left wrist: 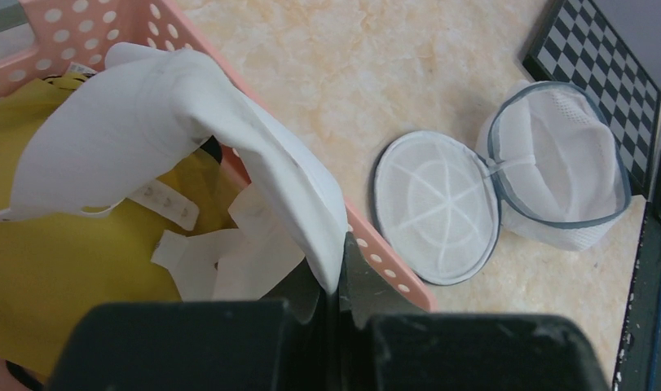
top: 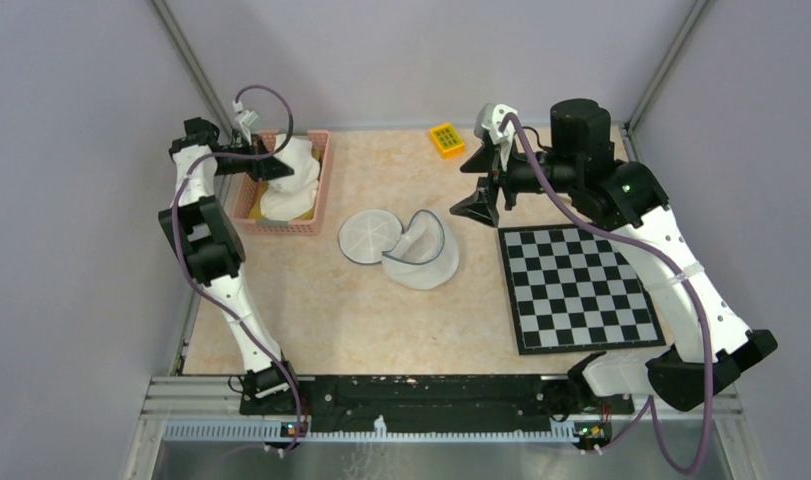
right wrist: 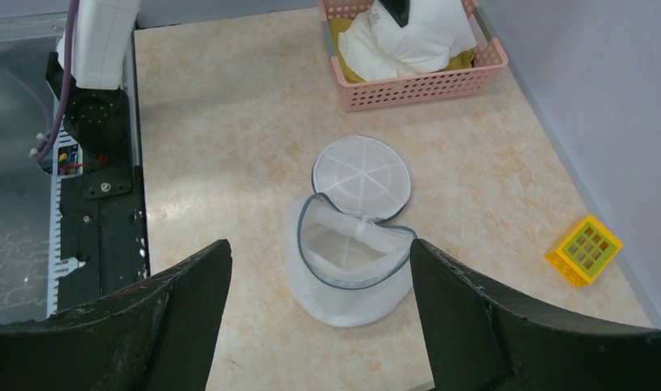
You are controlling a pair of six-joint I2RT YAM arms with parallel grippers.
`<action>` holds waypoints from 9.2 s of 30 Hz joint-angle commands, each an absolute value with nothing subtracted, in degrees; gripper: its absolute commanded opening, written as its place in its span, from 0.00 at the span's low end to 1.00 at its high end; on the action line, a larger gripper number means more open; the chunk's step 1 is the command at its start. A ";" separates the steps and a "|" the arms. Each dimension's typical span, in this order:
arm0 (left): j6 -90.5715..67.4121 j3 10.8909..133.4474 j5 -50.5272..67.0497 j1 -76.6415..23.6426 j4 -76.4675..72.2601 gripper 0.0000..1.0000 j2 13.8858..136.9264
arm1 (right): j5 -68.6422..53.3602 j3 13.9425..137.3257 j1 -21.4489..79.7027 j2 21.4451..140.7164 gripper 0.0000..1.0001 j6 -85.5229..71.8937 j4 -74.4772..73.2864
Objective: Unzip the laundry bag and remove the bra
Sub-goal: Place the bra in the bin, then close the laundry bag at the center of the board.
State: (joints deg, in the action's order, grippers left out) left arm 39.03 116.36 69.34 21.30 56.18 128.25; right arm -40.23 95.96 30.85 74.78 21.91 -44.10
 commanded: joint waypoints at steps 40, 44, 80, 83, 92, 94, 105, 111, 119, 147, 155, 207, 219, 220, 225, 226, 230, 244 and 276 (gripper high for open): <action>21.82 106.34 35.13 18.09 27.37 0.86 114.26 | -40.83 93.43 30.59 74.36 0.79 21.79 -42.58; 18.32 111.92 35.46 17.60 26.10 0.81 121.04 | -40.19 92.90 30.56 74.11 0.79 21.75 -42.80; 25.05 85.84 44.06 8.07 40.19 0.99 91.18 | -39.74 72.66 28.48 84.20 0.68 -4.72 -24.86; 20.94 76.52 42.67 4.10 36.42 0.99 86.65 | -40.15 70.54 28.48 85.11 0.65 -7.47 -22.04; 11.01 62.15 24.00 -8.95 23.86 0.99 82.06 | -31.44 62.63 28.45 88.46 0.69 -14.06 -15.13; 7.97 61.44 23.21 -9.18 22.66 0.99 83.70 | -30.99 61.72 28.48 89.59 0.69 -15.83 -13.96; 3.80 61.56 13.17 -13.89 17.95 0.99 92.32 | -27.31 60.95 29.04 94.72 0.66 -17.65 -9.05; 1.69 59.00 10.66 -13.89 16.21 0.99 91.78 | -26.02 60.67 28.81 98.68 0.57 -18.46 -7.24; 0.12 58.99 6.17 -13.71 16.04 0.90 92.02 | -21.93 61.10 26.09 100.84 0.39 -18.29 -9.78; -3.11 65.07 5.70 -13.78 15.38 0.09 104.68 | -25.55 59.59 24.17 100.55 0.38 -17.18 -9.25; 2.12 69.75 -3.12 -17.16 18.44 0.00 95.53 | -32.65 58.58 24.16 100.44 0.38 -20.55 -5.03; 21.91 72.92 18.85 -42.67 19.20 0.00 88.08 | -46.38 53.50 16.43 107.21 0.28 -31.84 4.36; 23.11 67.88 23.81 -46.81 16.56 0.00 93.97 | -47.38 53.59 16.43 109.50 0.00 -34.60 7.48; 22.81 67.44 23.88 -46.90 16.15 0.00 94.65 | -47.52 53.60 16.42 109.52 0.00 -34.81 7.80; 21.92 65.21 25.87 -48.07 12.90 0.00 97.70 | -47.76 53.18 16.43 109.86 0.00 -35.67 9.38; 21.80 64.95 25.98 -48.25 12.53 0.00 98.37 | -47.85 53.17 16.36 109.93 0.00 -35.75 9.40; 21.80 63.62 26.35 -48.25 10.39 0.00 100.24 | -48.06 53.08 16.43 109.89 0.00 -35.78 9.46; 15.61 70.60 26.18 -47.72 14.29 0.54 95.63 | -47.38 53.65 16.43 109.68 0.00 -32.85 7.32; 6.66 70.34 10.89 -37.27 6.21 0.90 110.13 | -45.59 59.75 16.42 109.21 0.07 -26.64 1.19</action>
State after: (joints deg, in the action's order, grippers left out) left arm 7.77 68.73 11.44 -37.15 9.96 107.15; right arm -46.19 56.21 16.12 109.36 -28.97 1.76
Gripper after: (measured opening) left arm 0.901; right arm 0.028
